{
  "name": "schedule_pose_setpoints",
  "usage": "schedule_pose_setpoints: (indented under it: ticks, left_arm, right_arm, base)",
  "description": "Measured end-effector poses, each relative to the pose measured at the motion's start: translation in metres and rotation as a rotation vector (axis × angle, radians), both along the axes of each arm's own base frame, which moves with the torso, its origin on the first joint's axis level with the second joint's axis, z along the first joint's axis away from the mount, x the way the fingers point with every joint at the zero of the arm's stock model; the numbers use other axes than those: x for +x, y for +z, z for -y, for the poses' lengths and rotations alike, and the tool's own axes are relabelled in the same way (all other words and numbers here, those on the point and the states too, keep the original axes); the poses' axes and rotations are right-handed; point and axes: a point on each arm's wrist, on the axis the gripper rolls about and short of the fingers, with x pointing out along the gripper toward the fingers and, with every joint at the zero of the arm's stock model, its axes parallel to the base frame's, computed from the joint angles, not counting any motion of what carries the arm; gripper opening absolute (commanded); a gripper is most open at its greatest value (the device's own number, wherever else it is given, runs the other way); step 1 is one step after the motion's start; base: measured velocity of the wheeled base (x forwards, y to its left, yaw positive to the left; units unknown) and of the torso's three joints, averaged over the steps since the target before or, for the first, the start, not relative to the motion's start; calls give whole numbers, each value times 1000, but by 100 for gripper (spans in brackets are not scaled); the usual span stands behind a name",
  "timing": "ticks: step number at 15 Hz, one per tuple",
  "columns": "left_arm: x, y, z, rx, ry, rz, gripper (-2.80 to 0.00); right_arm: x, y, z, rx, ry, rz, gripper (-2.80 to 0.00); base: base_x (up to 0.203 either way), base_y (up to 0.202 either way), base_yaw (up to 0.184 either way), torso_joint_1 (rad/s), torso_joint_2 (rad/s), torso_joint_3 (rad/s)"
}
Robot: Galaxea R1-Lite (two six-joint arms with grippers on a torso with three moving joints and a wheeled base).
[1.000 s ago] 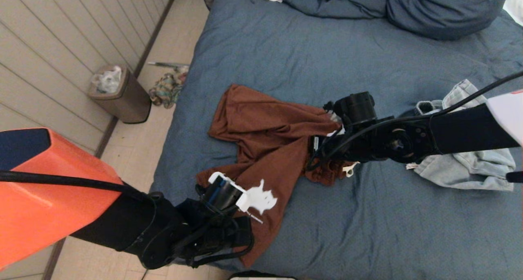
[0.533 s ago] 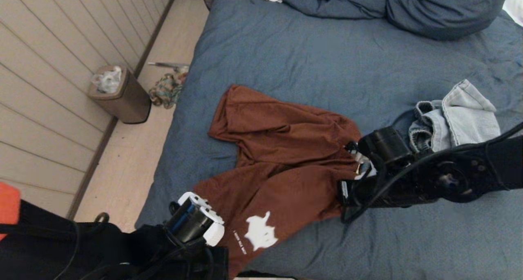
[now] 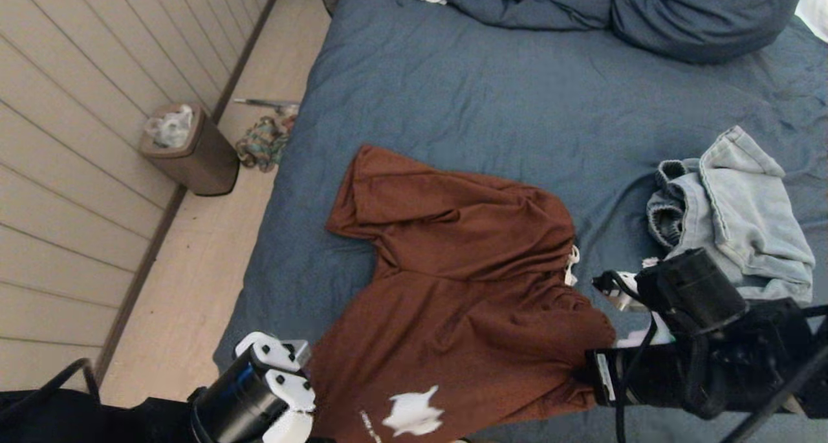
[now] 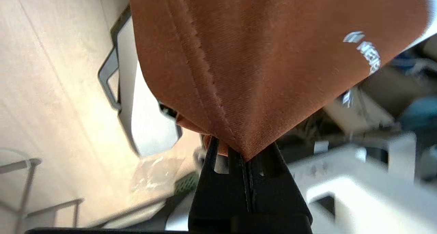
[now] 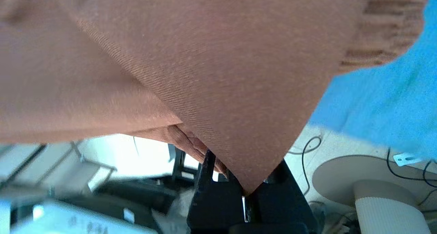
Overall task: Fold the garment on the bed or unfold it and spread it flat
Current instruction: Fold the brown shorts
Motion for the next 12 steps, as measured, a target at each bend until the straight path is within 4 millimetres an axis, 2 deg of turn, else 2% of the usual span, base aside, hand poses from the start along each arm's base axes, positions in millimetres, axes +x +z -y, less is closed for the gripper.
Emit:
schedule_pose_setpoints:
  ticks: [5,7,9,12]
  left_arm:
    - [-19,5,-12,-13,-43,-34,-280]
    - [-19,10,-11,-38,-41,-12,-280]
    - [-11,23,-4,-81,-28,19,-280]
    - [25,56,10,-166,36,114,-280]
  right_arm:
    - [-39,-3,10,-2,42,-18,-280]
    - [-45,2,13,7,40,-9,-280]
    - [-42,12,12,27,33,31,-280]
    - [-26,41,6,74,19,126,-280]
  base:
    - [0,0,0,0,0,0]
    - [0,0,0,0,0,0]
    - [0,0,0,0,0,0]
    - [0,0,0,0,0,0]
